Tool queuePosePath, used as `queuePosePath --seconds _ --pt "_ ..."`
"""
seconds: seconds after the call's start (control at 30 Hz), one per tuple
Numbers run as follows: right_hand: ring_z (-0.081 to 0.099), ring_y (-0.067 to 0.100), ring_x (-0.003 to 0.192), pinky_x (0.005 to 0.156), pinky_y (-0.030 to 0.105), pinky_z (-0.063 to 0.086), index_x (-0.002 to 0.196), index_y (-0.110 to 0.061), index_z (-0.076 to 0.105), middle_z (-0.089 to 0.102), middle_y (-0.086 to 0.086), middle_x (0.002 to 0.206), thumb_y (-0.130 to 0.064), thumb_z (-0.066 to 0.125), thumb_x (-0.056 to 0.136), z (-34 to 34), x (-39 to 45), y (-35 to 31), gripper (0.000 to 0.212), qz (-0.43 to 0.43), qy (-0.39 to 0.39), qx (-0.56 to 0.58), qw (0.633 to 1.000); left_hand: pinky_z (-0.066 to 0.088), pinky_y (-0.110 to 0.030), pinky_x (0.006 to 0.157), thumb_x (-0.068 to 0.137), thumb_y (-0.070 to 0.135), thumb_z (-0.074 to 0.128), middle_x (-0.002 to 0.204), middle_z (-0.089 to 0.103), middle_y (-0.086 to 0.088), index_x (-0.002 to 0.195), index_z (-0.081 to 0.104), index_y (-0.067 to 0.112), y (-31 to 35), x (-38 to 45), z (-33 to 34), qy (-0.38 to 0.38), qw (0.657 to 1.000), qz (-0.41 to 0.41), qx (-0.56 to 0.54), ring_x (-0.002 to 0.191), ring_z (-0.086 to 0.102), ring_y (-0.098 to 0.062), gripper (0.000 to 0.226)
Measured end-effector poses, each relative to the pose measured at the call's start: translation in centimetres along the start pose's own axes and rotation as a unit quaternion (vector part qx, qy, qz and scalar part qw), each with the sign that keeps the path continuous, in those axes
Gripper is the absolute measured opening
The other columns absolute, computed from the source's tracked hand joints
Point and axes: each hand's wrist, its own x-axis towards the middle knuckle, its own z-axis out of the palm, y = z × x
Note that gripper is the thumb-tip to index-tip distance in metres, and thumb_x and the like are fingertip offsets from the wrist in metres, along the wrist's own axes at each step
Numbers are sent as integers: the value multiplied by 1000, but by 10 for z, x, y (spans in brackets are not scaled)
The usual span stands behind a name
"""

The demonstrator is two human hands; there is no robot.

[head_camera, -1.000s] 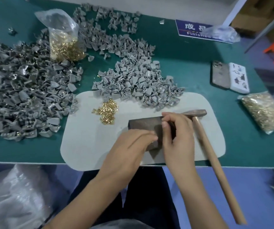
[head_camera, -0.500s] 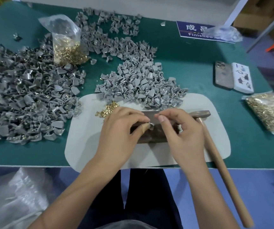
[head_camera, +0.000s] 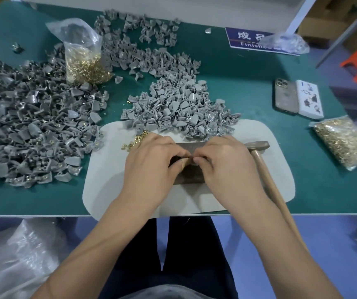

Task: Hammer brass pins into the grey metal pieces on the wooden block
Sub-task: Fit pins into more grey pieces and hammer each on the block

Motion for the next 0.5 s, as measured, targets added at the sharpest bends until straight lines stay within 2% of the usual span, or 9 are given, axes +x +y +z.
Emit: queuePosePath --seconds 0.07,0.1,0.17,0.23,0.3,0.43,0.5 --pt "57 29 95 80 34 33 86 -22 78 65 0 85 -17 69 87 0 2 -8 11 -22 5 -81 996 37 -29 68 78 32 83 82 67 16 90 78 37 -1 1 0 4 1000 3 7 88 56 -18 14" --pt "56 27 95 77 33 29 86 -23 79 65 -1 85 -17 69 87 0 2 -9 11 -20 8 -87 996 36 -28 67 77 31 83 82 68 16 89 78 37 -1 1 -1 6 1000 4 7 88 56 -18 14" --pt "57 25 94 79 35 37 90 -24 80 64 -3 84 -20 69 90 -1 1 -4 12 14 -1 -23 1000 34 -28 66 78 35 82 80 68 16 88 78 38 -1 2 -1 10 1000 6 5 87 56 -18 11" --pt "60 23 87 81 39 46 91 -24 82 68 -3 82 -19 73 91 0 -1 6 11 49 2 95 994 32 -28 65 80 39 81 79 67 16 86 77 40 1 1 -2 13 1000 6 3 86 55 -17 7" --pt "61 24 84 84 41 47 90 -23 83 71 -1 81 -18 74 90 2 -5 6 10 62 23 123 990 29 -28 65 81 41 80 80 67 16 86 77 40 3 0 -2 18 1000 3 6 86 54 -16 6" --pt "61 27 94 94 39 43 95 -27 81 74 -3 91 -25 67 94 3 -3 -2 14 61 4 30 998 36 -31 66 83 37 79 85 69 14 91 78 38 5 -1 -1 13 1000 -1 16 91 55 -19 8" --pt "58 27 101 94 39 45 99 -28 80 73 -3 95 -27 63 96 0 1 -7 17 62 -17 -29 997 40 -32 69 84 37 77 88 69 13 93 78 36 6 -1 0 5 1000 -10 17 94 55 -20 9"
